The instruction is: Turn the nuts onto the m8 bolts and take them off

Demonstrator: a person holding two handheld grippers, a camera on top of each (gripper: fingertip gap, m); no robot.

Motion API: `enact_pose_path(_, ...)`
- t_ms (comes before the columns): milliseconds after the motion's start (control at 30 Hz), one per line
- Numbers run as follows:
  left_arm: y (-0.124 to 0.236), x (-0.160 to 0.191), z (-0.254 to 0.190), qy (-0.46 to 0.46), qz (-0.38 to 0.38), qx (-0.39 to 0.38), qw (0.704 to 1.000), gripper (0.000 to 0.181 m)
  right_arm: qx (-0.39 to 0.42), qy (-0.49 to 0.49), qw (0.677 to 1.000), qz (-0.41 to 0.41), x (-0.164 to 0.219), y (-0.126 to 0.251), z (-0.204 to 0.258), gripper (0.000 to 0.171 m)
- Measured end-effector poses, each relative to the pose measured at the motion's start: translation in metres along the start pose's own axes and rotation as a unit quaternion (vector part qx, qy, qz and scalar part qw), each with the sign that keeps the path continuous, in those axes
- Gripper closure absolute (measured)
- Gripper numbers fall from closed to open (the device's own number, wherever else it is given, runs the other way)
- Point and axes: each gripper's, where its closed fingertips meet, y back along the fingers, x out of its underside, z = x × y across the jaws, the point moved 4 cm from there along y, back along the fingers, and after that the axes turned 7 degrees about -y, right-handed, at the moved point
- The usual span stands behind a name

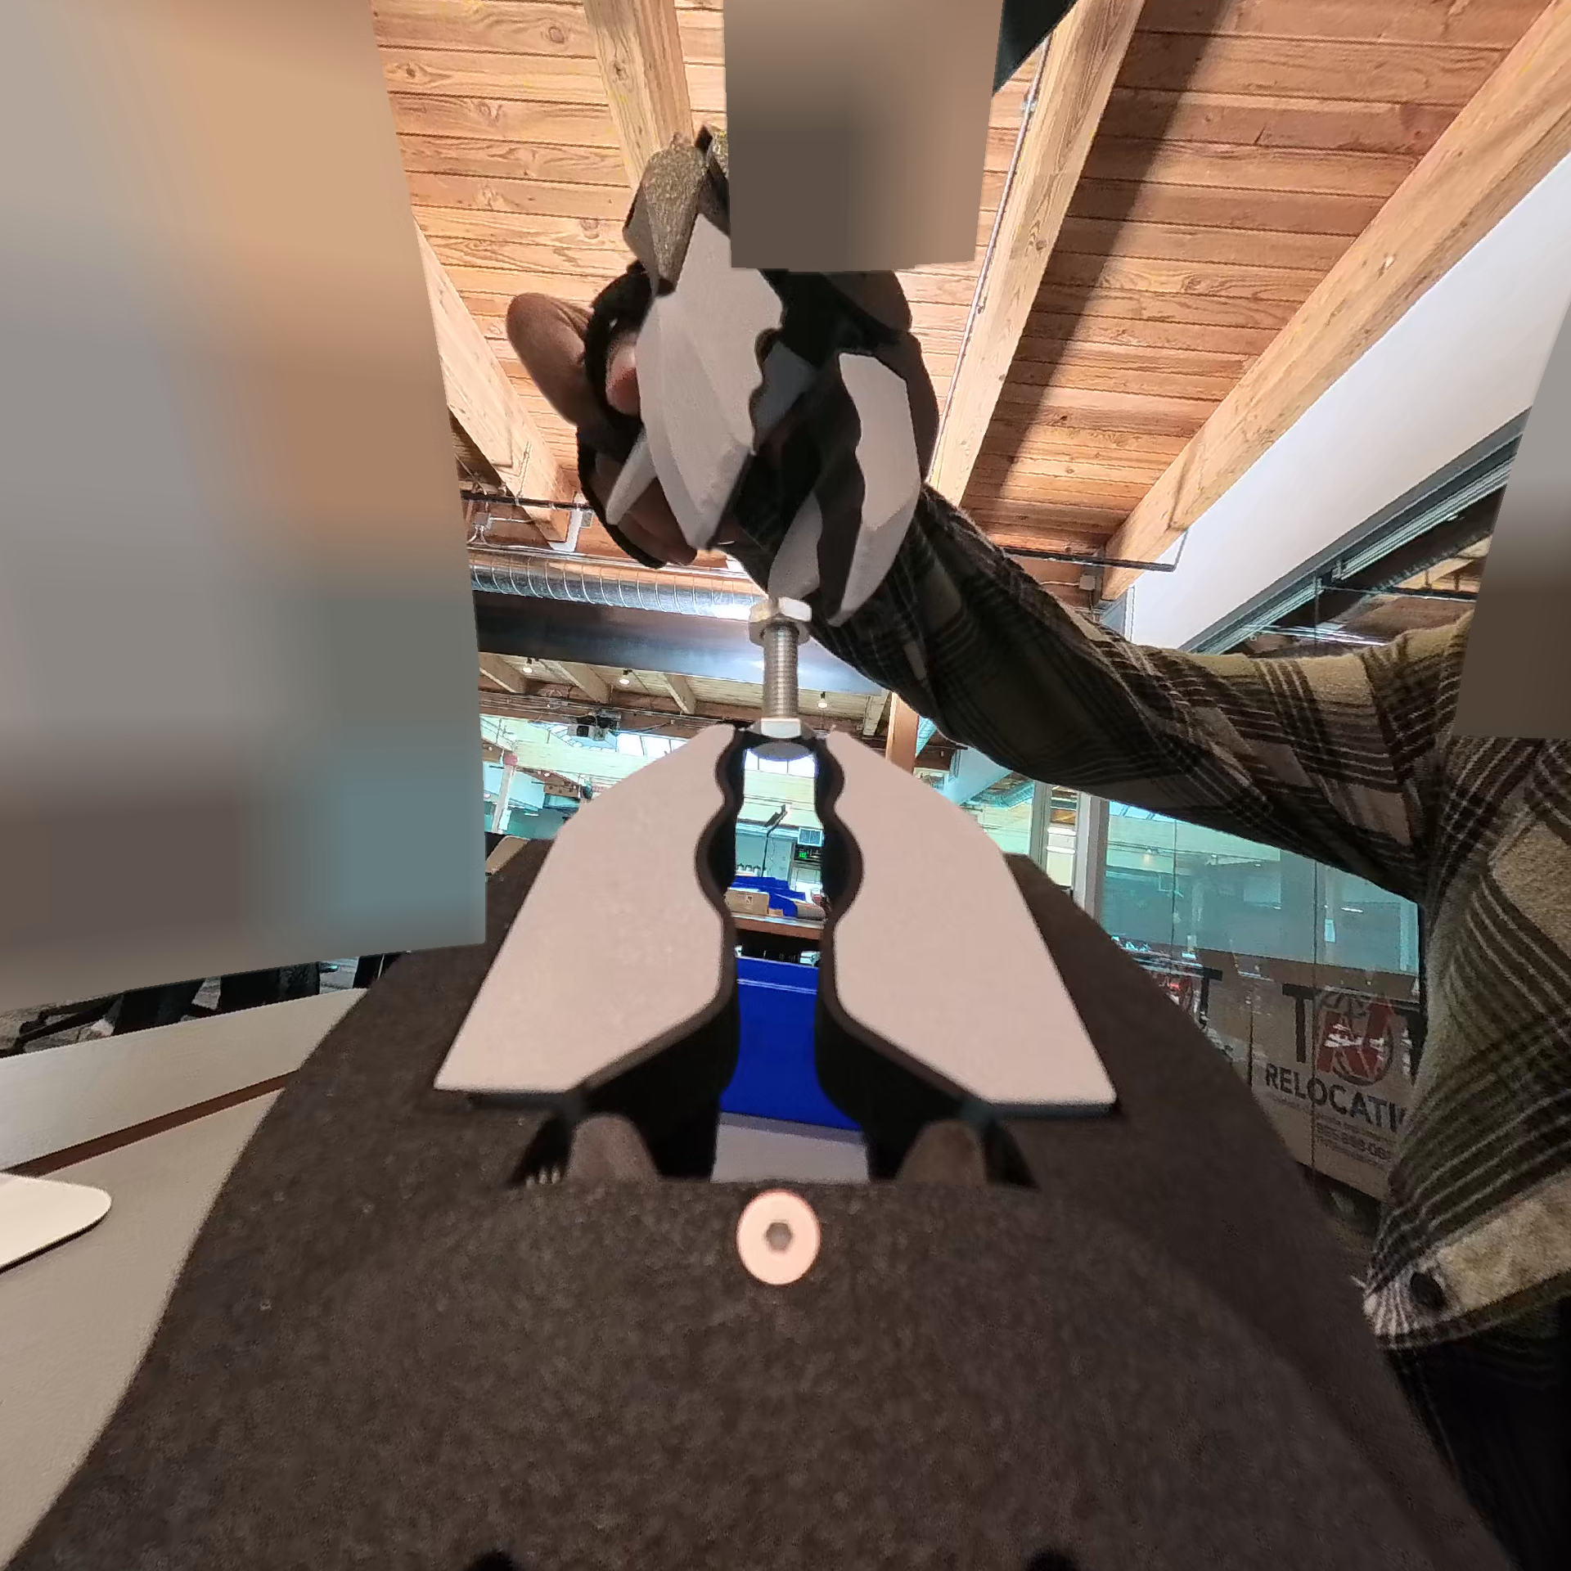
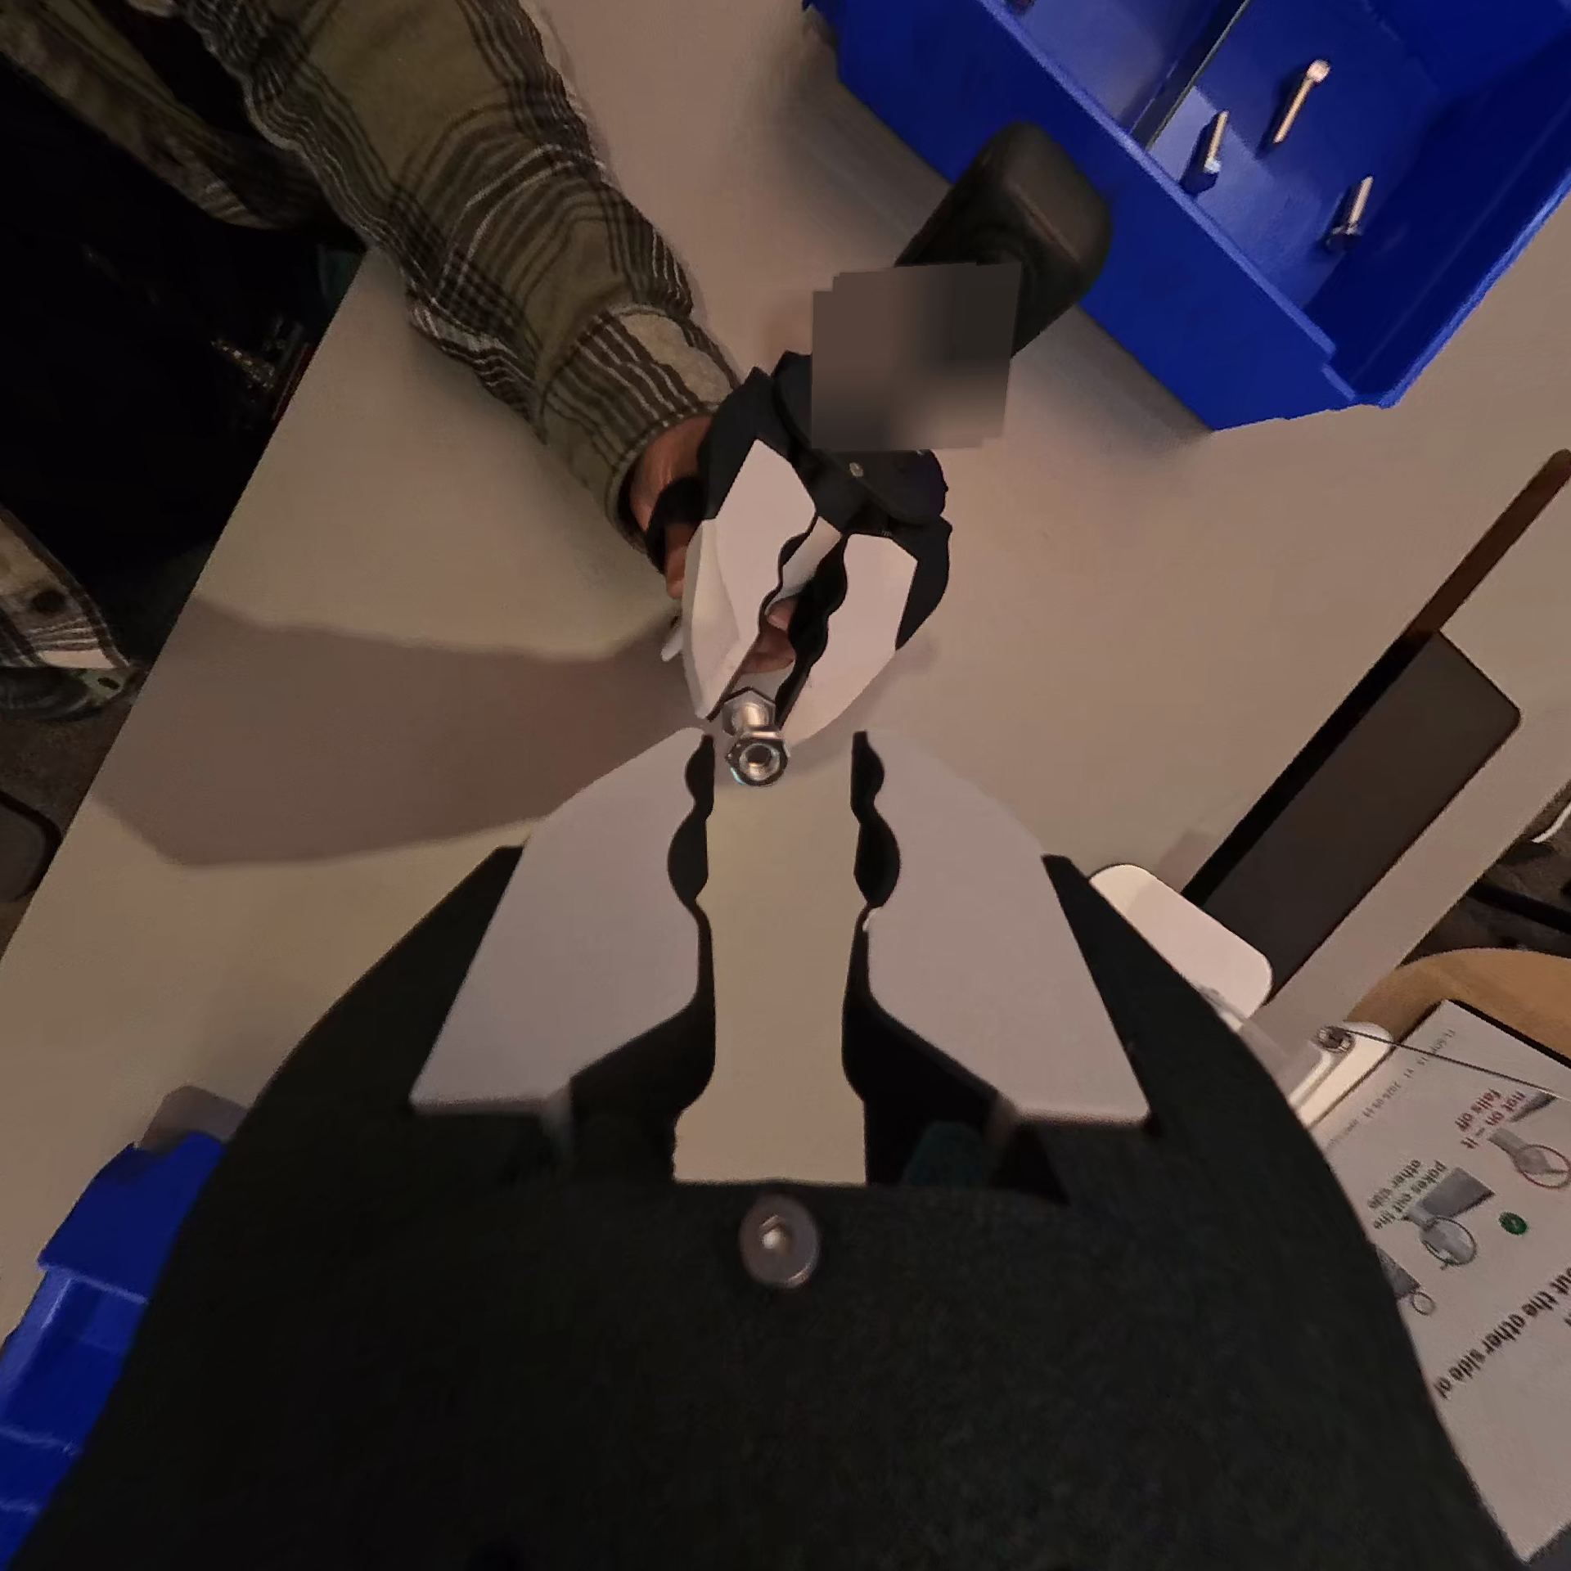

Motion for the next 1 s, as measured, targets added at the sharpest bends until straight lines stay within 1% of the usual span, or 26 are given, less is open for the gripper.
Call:
enact_pose_path(167,-0.001,0.001,-0.001,-0.001,0.003,0.002,1.000,0.167,-0.022,-0.010,0.999,0.021,0.004,-0.006,0.003,0.145)
enact_pose_path(300,-0.001,0.001,0.000,-0.002,0.004,-0.001,1.000,0.167,-0.033,-0.021,0.999,0.034,0.007,-0.008,0.004,0.155)
enact_pose_path(433,0.000,0.001,0.001,-0.005,0.005,-0.008,1.000,0.167,-0.029,-0.036,0.998,0.049,0.008,-0.009,0.002,0.155)
enact_pose_path(600,0.003,-0.001,0.004,-0.025,0.003,-0.038,0.999,0.167,-0.018,-0.116,0.991,0.069,0.006,-0.010,-0.004,0.155)
enact_pose_path(833,0.004,-0.003,0.005,-0.047,0.010,-0.059,0.997,0.167,-0.023,-0.245,0.966,0.081,0.003,-0.012,-0.008,0.155)
enact_pose_path(900,0.004,-0.004,0.006,-0.043,0.007,-0.059,0.997,0.167,-0.023,-0.259,0.962,0.085,0.003,-0.011,-0.009,0.155)
enact_pose_path(1000,0.004,-0.005,0.005,-0.042,0.003,-0.055,0.998,0.167,-0.019,-0.256,0.963,0.082,0.003,-0.010,-0.009,0.147)
